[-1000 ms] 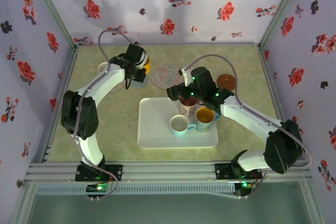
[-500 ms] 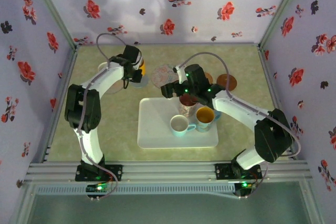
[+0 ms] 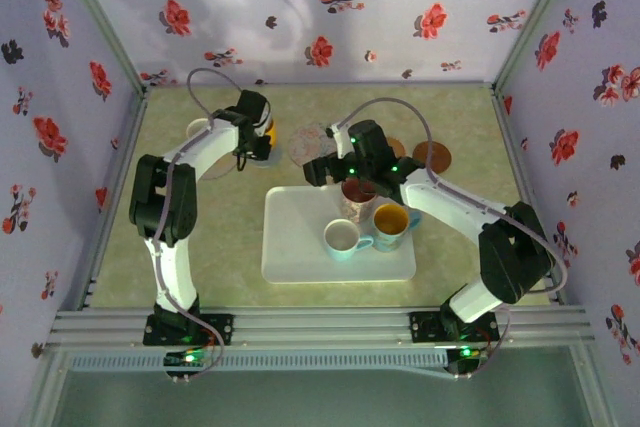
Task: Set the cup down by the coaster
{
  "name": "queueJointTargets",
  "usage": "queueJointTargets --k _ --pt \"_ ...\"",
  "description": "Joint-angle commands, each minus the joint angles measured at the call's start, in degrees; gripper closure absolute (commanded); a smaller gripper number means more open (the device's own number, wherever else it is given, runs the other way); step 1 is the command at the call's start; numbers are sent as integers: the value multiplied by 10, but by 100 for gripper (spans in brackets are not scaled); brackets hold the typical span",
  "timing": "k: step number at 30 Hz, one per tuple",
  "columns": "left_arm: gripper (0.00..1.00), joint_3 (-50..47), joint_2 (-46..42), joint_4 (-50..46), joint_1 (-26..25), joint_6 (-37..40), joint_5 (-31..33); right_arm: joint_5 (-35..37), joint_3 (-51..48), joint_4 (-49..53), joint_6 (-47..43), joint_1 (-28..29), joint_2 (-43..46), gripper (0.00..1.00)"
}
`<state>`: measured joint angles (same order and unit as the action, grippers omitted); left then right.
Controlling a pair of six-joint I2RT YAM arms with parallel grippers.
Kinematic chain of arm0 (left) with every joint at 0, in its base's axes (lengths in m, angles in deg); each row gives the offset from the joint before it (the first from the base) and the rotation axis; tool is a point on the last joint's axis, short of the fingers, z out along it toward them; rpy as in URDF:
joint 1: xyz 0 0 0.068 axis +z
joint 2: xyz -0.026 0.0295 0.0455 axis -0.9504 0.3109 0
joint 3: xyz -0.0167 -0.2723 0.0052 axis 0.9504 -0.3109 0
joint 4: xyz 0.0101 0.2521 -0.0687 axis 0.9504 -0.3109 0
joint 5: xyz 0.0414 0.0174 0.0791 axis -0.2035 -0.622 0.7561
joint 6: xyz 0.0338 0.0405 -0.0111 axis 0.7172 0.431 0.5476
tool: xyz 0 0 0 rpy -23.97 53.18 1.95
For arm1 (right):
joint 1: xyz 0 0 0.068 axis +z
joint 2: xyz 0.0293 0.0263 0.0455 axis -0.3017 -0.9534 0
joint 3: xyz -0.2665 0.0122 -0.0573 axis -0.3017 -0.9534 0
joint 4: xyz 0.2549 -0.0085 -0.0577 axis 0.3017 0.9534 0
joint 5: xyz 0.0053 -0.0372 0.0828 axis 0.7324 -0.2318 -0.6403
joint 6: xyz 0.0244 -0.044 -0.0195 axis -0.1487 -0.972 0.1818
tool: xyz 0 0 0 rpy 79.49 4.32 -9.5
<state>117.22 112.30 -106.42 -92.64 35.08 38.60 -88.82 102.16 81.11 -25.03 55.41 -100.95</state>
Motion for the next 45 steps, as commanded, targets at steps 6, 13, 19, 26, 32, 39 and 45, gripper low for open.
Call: queueJointTargets --k 6,13,19,26,32,39,45 --pt "100 -2 6 40 8 -12 11 -12 17 12 11 -3 1 1" --pt "100 -12 8 40 11 -13 7 -13 15 7 16 -3 2 1" --pt "98 -17 12 37 12 -6 -4 -13 16 11 14 -3 1 1" --pt "96 -18 17 32 13 -6 -15 -10 17 17 15 -4 0 1" --pt "93 -17 22 26 14 -7 -19 -12 19 17 14 -3 -1 1" --pt "88 -14 29 19 14 -10 -27 -15 20 21 13 -3 -3 1" --pt "81 -12 34 -1 15 -10 -29 -15 21 24 11 -3 -4 1"
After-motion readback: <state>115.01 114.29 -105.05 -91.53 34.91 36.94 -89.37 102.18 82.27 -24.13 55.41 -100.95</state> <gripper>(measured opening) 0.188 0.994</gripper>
